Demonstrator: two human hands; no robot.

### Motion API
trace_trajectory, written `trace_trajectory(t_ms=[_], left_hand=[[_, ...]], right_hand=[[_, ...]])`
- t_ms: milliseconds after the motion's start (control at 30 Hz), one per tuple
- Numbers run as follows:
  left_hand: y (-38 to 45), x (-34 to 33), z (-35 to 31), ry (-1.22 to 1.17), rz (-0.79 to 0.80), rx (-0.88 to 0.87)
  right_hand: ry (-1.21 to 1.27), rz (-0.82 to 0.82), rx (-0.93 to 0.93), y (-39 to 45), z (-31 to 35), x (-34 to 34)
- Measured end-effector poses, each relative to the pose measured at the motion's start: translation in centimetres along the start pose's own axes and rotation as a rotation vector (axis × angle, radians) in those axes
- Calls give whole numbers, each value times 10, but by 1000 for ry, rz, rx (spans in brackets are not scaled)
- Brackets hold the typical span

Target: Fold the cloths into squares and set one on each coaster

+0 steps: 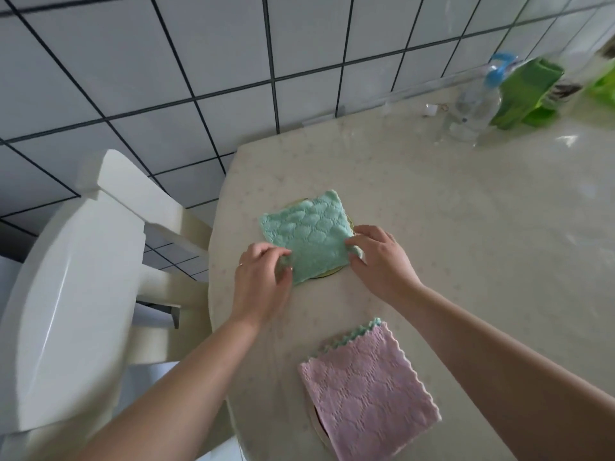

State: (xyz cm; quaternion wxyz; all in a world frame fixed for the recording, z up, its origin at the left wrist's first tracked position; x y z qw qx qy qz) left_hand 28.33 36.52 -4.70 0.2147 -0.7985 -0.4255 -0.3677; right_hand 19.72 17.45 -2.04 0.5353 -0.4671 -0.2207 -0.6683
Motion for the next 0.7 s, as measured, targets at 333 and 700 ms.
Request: trace_trajectory(t_ms=[333,700], left_hand=[[40,-8,6,467,471,27],[55,37,-14,-223,263,183]], right_hand=[[-254,369,-37,45,3,-9],[-195,198,15,28,49,35]])
Point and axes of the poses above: each hand's wrist, its own y-axis towards the middle knuckle, its own x-axis out of the back of the hand, z = x × y, the point moved 2 cm from there along y, towards the middle knuckle, and after that the axes turned 7 degrees about z, right-handed, at the moved point
